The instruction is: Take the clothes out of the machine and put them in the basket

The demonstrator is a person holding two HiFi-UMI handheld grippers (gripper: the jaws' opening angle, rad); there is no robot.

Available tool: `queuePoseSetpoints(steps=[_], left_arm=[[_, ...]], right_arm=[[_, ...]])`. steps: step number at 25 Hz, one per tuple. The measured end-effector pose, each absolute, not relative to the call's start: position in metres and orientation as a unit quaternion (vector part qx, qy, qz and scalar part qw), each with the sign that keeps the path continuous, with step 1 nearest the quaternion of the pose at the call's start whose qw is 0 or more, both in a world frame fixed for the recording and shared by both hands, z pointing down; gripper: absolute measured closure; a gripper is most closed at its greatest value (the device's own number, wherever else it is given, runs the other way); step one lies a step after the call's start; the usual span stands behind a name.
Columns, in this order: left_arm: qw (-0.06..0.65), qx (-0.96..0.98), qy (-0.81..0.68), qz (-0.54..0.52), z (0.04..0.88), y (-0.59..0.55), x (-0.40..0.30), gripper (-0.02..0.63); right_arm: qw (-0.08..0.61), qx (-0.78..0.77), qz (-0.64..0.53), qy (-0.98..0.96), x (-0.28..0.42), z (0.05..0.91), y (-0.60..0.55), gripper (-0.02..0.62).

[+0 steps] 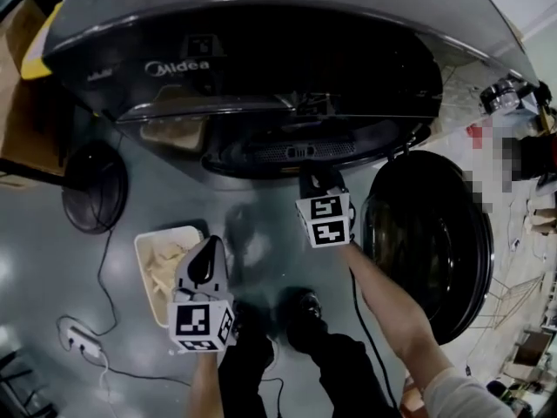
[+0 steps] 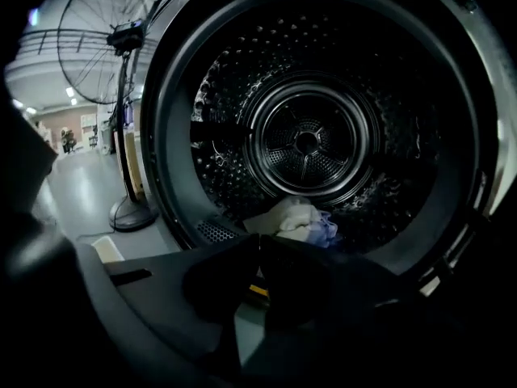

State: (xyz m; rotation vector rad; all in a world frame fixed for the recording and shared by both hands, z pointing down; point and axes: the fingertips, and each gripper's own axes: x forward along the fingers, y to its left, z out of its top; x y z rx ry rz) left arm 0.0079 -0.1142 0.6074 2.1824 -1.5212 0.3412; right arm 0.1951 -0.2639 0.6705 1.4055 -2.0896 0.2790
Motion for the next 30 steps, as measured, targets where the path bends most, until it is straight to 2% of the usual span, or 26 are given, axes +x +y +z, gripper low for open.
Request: queuePoseSetpoints(steps=[11, 19, 28, 30], left_arm=[[0.214, 0.798, -0.555, 0.093, 0.649, -0.131, 0.024, 0.588], [0.204, 0.795, -0.567, 0.066, 0.679, -0.161, 0.024, 0.588], [0.181, 0.806, -0.562, 0.049, 0.689, -0.186, 0.042, 0.588], [0.18, 0.807, -0.561, 0.049, 0.694, -0.185, 0.045, 0.588]], right_arm=[[0.476, 0.414, -0.137, -0.764, 0.207, 0.713, -0.316, 0.568], [0.532, 0.362, -0.229, -0.73, 0.197, 0.733, -0.37, 0.562], [0.573, 0.341, -0.249, -0.702, 0.202, 0.759, -0.417, 0.32], [0.583, 0.336, -0.263, -0.691, 0.201, 0.766, -0.425, 0.326]])
